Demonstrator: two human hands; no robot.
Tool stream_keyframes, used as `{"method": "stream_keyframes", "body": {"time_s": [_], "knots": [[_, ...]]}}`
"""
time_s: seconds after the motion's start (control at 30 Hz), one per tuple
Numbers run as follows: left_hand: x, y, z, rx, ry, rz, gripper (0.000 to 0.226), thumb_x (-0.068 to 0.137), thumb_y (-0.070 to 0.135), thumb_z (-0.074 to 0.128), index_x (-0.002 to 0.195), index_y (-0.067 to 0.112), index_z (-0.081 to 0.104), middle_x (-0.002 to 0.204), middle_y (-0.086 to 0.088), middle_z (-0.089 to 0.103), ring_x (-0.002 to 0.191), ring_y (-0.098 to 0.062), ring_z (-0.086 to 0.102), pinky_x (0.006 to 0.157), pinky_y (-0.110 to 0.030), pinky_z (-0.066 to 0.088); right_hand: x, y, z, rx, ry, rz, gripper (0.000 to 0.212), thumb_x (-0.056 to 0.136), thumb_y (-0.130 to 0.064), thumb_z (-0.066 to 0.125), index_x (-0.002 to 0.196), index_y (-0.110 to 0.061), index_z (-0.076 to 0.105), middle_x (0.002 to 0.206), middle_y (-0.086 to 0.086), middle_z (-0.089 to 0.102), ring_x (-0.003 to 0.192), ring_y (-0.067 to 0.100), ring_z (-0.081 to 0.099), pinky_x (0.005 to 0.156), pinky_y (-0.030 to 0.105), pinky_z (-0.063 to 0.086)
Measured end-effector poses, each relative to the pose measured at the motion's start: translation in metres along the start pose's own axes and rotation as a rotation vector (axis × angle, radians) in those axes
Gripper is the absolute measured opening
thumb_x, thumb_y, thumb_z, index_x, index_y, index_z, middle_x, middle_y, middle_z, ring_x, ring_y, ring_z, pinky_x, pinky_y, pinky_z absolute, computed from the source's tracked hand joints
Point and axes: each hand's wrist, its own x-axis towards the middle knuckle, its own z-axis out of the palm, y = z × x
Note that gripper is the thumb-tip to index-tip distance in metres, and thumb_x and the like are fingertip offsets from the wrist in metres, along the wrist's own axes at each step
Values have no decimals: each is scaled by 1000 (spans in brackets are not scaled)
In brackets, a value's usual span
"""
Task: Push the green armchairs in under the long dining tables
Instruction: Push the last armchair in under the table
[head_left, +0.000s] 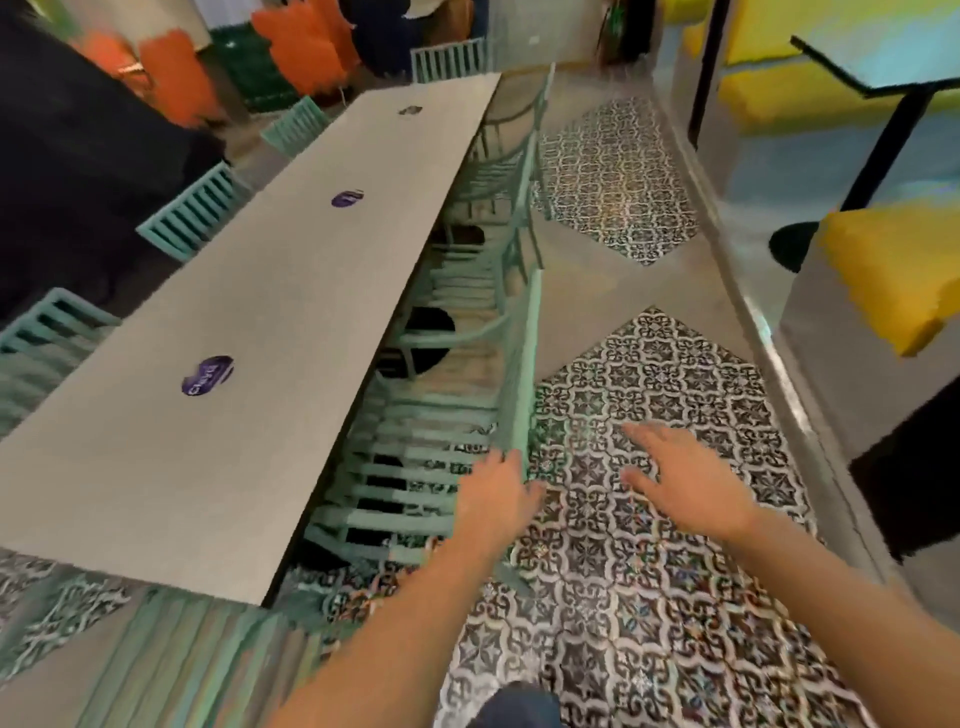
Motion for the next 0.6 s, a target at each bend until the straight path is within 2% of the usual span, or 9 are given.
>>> {"method": "stream_keyframes", "body": {"time_s": [0.1,0.2,0.37,0.5,0.6], "knots": [[31,16,-1,-7,-15,-97,44,96,44,46,127,13,47,118,-8,53,103,-28,57,82,-43,53,59,30,-12,-60,-62,-119,64,96,-52,37,152,-24,22,154,2,33,140,23,30,115,39,26],[68,21,2,-13,21,-173,46,96,44,45,132,16,46,124,-7,51,106,-28,56,83,-41,52,126,38,-15,-74,-99,-250,64,96,-51,39,152,-26,20,156,1,29,142,21,27,116,40,26],[138,17,19,-104,73,-275,52,94,45,49,139,21,38,134,-5,43,116,-28,51,95,-45,48,224,34,-13,-120,-119,-414,63,98,-44,41,153,-29,15,159,-6,16,147,17,12,119,36,8],[174,15,19,-167,66,-363,52,93,46,49,139,24,41,131,-3,46,117,-26,51,97,-45,48,289,29,-9,-221,-154,-647,61,97,-38,49,151,-25,23,157,3,25,146,23,18,119,39,14],[186,10,18,-163,14,-446,52,92,49,49,136,22,43,132,-3,46,117,-26,51,97,-46,48,327,21,-6,-272,-256,-755,61,98,-37,48,152,-26,22,158,2,22,147,23,15,118,38,13]]}}
